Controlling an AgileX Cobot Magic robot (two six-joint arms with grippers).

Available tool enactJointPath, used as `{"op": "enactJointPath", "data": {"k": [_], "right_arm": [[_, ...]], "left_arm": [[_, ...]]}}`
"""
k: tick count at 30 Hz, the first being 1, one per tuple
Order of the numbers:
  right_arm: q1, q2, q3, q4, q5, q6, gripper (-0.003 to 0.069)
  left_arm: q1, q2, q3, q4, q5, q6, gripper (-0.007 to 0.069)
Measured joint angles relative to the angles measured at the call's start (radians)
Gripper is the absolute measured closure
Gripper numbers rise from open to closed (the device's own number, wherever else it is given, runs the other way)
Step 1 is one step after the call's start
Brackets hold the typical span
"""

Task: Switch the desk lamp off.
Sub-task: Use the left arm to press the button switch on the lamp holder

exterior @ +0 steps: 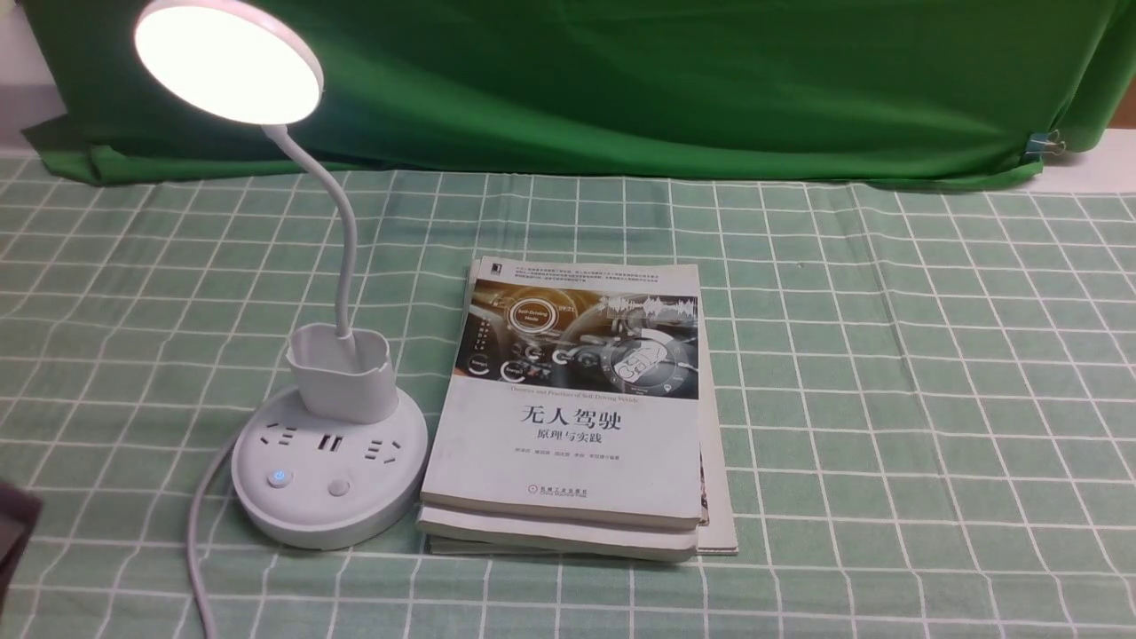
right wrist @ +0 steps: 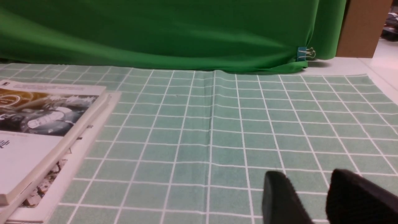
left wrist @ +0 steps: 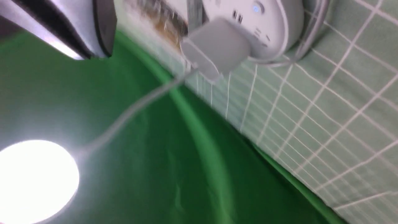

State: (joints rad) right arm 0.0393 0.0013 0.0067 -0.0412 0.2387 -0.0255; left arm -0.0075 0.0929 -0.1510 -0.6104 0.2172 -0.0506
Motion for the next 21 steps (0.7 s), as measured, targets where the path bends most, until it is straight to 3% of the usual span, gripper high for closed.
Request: {"op": "enactJointPath", "data": {"k": [6,11,21], "right_arm": [[0.000,0.000,0.000,0.000,0.000,0.000,0.0417],[0.000,0.000,0.000,0.000,0.000,0.000,0.0417],[0.000,0.000,0.000,0.000,0.000,0.000,0.0417]], "left_arm": [[0.000,0.355,-0.312,0.201,0.365,0.092,0.0622],[-0.002,0.642,-0.506,0.250,0.603,0.221,0.0622],[-0.182,1.038,-0.710,0.319,0.750,0.233,0.0622]]}}
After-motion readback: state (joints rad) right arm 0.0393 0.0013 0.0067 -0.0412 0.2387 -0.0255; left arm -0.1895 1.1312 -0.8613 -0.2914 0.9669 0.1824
